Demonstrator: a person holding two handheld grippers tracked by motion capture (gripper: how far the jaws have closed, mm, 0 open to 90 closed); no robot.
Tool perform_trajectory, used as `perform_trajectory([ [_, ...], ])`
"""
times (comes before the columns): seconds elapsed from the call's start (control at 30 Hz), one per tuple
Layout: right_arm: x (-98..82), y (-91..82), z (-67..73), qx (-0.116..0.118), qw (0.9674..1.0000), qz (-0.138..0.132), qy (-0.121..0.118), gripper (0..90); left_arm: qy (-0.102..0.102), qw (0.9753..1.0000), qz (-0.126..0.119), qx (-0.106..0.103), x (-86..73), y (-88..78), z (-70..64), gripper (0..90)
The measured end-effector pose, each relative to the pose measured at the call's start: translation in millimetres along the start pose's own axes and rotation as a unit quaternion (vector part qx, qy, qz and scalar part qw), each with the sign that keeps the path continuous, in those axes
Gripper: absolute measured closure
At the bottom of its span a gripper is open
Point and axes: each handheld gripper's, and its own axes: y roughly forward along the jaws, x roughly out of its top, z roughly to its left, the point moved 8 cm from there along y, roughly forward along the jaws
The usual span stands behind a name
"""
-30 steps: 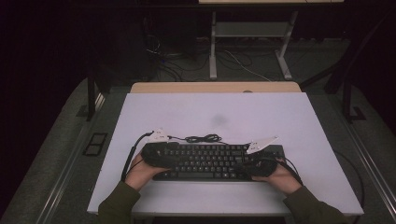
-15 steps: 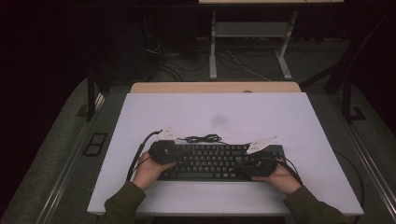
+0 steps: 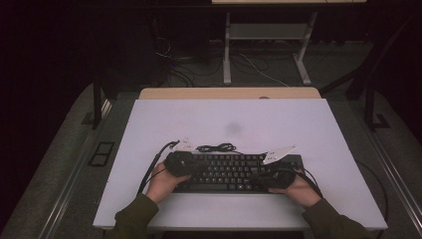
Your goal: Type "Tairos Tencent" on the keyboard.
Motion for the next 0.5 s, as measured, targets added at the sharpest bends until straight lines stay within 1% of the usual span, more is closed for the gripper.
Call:
perform_trajectory([
  [0.5, -0.2, 0.1, 0.3, 0.001, 1.0, 0.0, 0.0, 89.2, 0.004, 1.0, 0.006, 0.006, -1.8, 4.3, -1.1, 89.6],
])
